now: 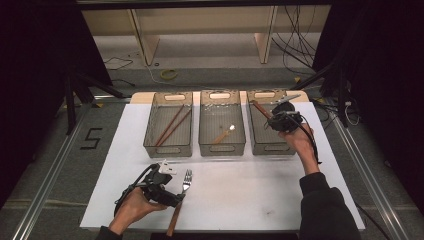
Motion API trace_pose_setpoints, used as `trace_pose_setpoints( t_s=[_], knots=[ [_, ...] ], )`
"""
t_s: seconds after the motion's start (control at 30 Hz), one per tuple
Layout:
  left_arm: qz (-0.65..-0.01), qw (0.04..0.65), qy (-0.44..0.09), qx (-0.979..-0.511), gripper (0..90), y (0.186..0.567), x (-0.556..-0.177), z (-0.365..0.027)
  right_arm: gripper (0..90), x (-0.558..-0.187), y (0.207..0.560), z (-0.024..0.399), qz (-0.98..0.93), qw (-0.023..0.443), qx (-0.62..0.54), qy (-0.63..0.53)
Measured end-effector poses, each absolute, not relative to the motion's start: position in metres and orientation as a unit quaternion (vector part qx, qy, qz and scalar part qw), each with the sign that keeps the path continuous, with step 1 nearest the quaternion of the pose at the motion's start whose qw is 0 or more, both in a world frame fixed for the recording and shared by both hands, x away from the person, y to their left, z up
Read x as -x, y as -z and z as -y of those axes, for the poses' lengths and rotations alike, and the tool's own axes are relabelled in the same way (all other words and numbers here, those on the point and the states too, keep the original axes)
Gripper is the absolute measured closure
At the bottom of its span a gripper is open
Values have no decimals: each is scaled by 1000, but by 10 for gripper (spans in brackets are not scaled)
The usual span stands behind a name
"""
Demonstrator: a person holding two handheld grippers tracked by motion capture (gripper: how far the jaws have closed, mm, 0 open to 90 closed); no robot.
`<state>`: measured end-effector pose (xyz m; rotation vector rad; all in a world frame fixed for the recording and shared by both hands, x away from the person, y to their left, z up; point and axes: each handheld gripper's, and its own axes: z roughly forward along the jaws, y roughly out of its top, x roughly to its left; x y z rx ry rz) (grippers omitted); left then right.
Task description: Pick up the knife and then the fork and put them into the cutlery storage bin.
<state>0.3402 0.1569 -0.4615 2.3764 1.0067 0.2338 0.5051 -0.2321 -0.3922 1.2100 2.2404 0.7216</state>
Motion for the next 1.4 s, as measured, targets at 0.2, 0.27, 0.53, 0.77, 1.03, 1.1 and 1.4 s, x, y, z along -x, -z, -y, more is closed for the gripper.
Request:
trace_pose_setpoints(
  t_s=[0.2, 0.27, 0.53, 0.77, 1.03, 1.1, 1.4],
  knots=[
    [-374, 270, -85, -883, 171, 463, -338, -157, 782, -514, 400, 231, -816, 241, -458, -256],
    [-372, 265, -82, -886, 170, 463, -337, -156, 782, -517, 402, 231, -816, 240, -461, -254],
    [-372, 257, -78, -889, 168, 467, -336, -155, 617, -525, 402, 226, -798, 254, -483, -256],
    [-373, 257, -78, -888, 168, 466, -335, -155, 532, -515, 384, 226, -791, 258, -475, -286],
    [-370, 243, -66, -894, 203, 468, -334, -154, 440, -481, 372, 222, -800, 237, -449, -320],
    [-370, 239, -64, -895, 216, 468, -334, -154, 427, -468, 370, 221, -804, 232, -437, -330],
    [-365, 225, -59, -901, 259, 467, -328, -148, 399, -410, 375, 213, -822, 214, -396, -348]
  ],
)
